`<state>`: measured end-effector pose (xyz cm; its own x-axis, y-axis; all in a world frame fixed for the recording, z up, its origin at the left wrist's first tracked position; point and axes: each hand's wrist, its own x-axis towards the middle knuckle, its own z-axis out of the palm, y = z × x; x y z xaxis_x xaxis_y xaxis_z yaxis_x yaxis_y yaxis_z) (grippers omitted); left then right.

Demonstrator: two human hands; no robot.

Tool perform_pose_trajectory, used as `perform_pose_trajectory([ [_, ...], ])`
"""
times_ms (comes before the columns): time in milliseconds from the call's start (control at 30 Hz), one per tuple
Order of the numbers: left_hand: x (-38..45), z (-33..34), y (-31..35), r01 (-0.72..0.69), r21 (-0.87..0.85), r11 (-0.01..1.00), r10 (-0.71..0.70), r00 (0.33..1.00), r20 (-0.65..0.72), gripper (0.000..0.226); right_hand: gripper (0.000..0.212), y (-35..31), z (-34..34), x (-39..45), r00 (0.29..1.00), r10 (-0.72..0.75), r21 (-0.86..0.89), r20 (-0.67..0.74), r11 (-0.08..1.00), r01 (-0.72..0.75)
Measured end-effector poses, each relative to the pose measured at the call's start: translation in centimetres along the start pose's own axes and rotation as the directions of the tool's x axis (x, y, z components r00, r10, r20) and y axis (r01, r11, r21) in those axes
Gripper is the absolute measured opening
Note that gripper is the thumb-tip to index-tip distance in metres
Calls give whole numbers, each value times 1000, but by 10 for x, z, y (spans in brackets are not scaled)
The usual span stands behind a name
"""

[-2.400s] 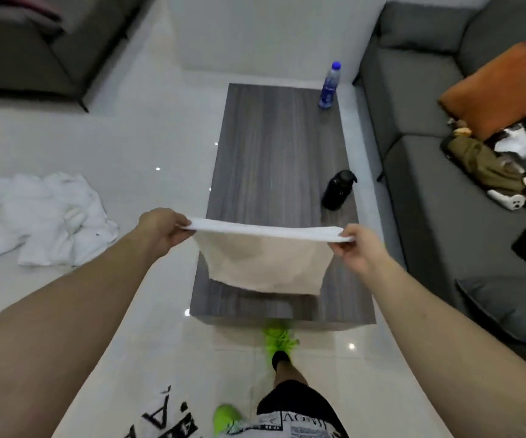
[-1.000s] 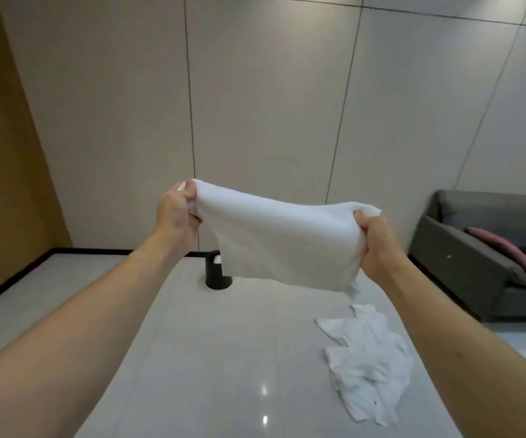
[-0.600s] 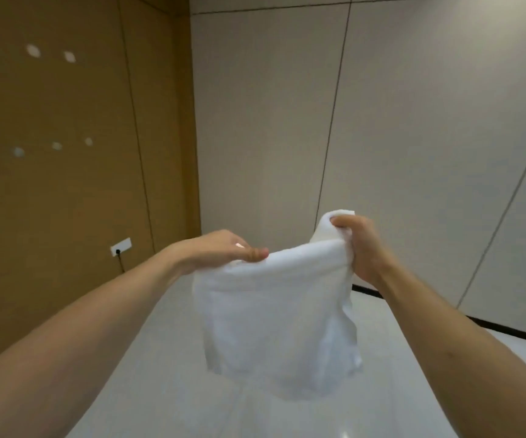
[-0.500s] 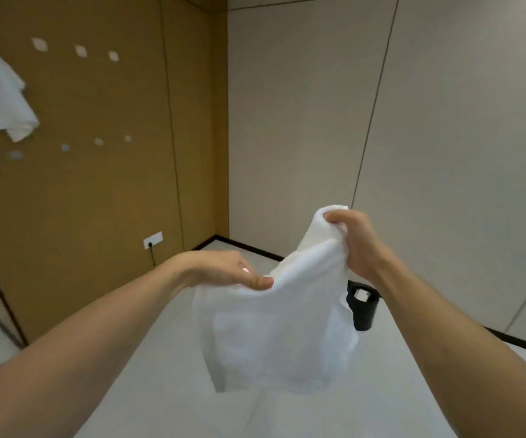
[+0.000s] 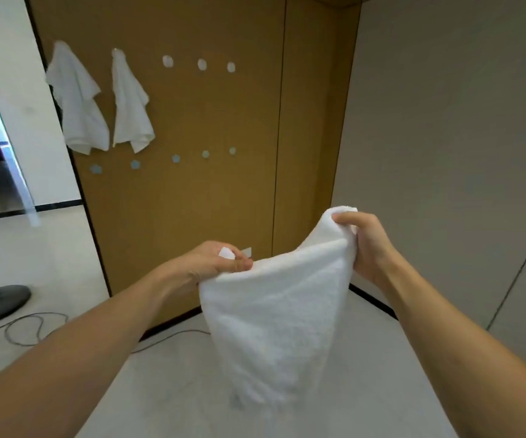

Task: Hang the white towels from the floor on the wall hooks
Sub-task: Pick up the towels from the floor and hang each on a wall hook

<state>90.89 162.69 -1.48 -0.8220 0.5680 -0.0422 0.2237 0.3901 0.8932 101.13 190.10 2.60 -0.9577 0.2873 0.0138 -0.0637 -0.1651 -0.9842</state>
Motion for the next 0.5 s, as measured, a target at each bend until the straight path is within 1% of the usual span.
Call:
perform_pose_trajectory([
  [67,34,-25,2,-36,-46,998,30,991,-130,59,41,-1,-5,51,1000,-18,12,1,1000,18],
  [133,64,-46,7,-70,-44,997,58,971,-232,46,31,-1,-7,99,998,-51,32,-30,998,52],
  [167,77,-56,7,-72,-46,996,56,958,-282,43,31,1,-7,123,997,-50,46,-54,998,53],
  [233,101,-78,1,-72,-45,996,50,929,-367,44,32,6,-6,170,995,-35,59,-89,997,40],
  [300,123,-102,-10,-64,-45,997,40,916,-400,49,29,14,-3,218,995,-44,19,-95,999,46],
  [367,150,-125,-22,-28,-49,998,5,914,-405,51,25,21,7,264,994,-65,-61,-84,996,60],
  [433,182,-147,-33,14,-9,1000,-17,920,-392,46,24,27,25,306,993,-96,-162,-68,983,84],
  [500,219,-170,-45,39,32,999,-24,927,-375,33,19,32,45,347,991,-132,-249,-28,961,121],
])
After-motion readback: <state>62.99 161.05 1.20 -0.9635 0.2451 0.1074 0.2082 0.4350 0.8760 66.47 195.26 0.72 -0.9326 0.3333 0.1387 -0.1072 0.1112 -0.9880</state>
